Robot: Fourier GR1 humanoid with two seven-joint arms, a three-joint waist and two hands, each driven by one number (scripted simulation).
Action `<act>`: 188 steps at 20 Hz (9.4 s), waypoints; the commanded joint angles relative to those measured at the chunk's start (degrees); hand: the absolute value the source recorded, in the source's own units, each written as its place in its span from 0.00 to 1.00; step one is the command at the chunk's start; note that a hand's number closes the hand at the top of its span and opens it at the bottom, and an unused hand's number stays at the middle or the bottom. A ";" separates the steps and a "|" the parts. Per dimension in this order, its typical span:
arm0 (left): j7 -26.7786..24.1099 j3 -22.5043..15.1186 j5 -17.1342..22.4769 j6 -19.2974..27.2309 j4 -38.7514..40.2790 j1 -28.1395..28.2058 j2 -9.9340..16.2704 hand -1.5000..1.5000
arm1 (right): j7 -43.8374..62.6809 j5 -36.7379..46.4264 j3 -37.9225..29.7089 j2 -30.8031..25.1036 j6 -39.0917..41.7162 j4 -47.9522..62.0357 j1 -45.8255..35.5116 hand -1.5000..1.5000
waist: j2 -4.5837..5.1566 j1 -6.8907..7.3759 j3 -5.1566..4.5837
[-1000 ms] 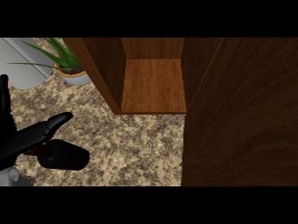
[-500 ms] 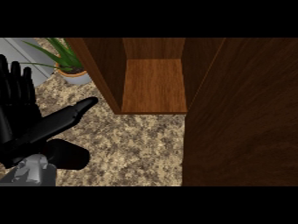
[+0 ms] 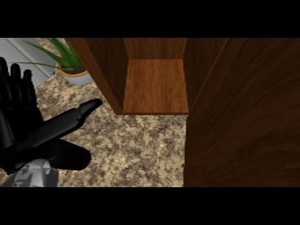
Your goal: Pick up the wine, place it into the cabinet and close the cabinet
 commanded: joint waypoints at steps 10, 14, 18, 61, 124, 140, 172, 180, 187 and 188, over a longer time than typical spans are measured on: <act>5.40 -0.97 -4.70 0.79 -5.97 6.07 0.96 0.00 | 8.60 -4.50 -3.04 0.03 -1.00 -5.97 -1.89 0.00 | -0.06 0.04 0.00; 1.76 -2.72 -4.54 4.33 -2.50 7.57 -0.20 0.00 | 10.25 0.60 0.26 1.48 -3.67 -4.94 -6.21 0.00 | 0.01 0.05 -0.02; 0.10 -1.40 -1.77 1.22 -8.12 15.36 -0.20 0.00 | 7.03 3.38 1.57 2.49 -1.68 -3.01 -3.82 0.00 | -0.01 0.17 -0.01; -43.89 8.16 29.97 -15.35 24.24 32.93 -0.20 0.00 | 6.60 6.70 4.85 6.69 -0.49 -2.72 -3.17 0.00 | -0.01 0.24 -0.02; -74.90 3.51 31.50 -59.88 73.18 14.79 7.64 1.00 | 4.52 5.74 -1.06 5.25 2.20 1.37 -4.80 0.00 | 0.05 0.01 -0.03; -50.33 -4.76 35.62 -49.91 25.31 29.99 4.89 1.00 | -0.82 9.48 2.60 8.16 4.08 2.12 -0.36 0.00 | -0.07 0.30 0.05; -33.51 -11.24 28.83 -19.17 34.87 -8.38 -0.21 1.00 | -0.26 5.58 -2.54 5.86 4.13 8.06 -6.22 0.00 | 0.10 -0.13 0.00; -37.51 -16.18 34.66 -10.39 47.32 -18.52 -0.21 1.00 | 2.74 6.53 -0.99 6.20 2.75 4.41 -5.42 0.00 | 0.15 -0.57 -0.02; -47.26 -20.04 40.21 -10.38 51.07 -13.27 -0.21 1.00 | 2.06 2.40 -3.19 5.25 4.62 3.26 -3.98 0.00 | 0.08 -0.39 -0.01; -46.89 -23.26 41.93 -6.68 53.07 -15.99 -0.21 1.00 | -3.33 10.95 3.23 8.85 4.55 5.07 -1.69 0.00 | 0.12 -0.58 -0.01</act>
